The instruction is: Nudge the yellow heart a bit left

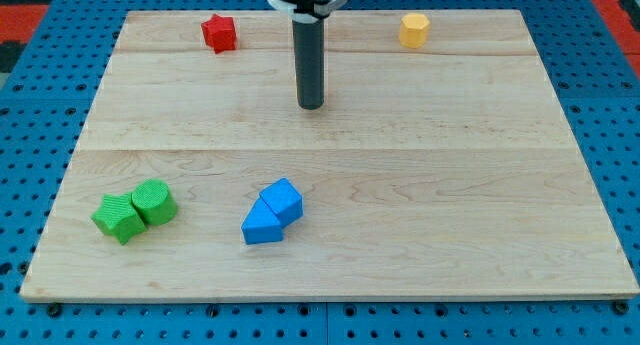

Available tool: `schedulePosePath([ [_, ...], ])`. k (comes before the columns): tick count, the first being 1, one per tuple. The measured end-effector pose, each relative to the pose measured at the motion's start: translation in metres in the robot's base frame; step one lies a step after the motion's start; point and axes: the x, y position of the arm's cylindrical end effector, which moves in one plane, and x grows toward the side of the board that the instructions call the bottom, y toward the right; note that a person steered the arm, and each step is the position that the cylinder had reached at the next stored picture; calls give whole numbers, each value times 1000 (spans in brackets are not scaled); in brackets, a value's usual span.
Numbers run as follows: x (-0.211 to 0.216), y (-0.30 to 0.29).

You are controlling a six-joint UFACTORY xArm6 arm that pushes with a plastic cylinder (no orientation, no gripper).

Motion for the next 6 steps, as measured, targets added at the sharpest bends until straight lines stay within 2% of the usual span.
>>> schedulePosePath([
  [1,-1,1],
  [2,5,44],
  [3,-23,71],
  [6,-23,-6],
])
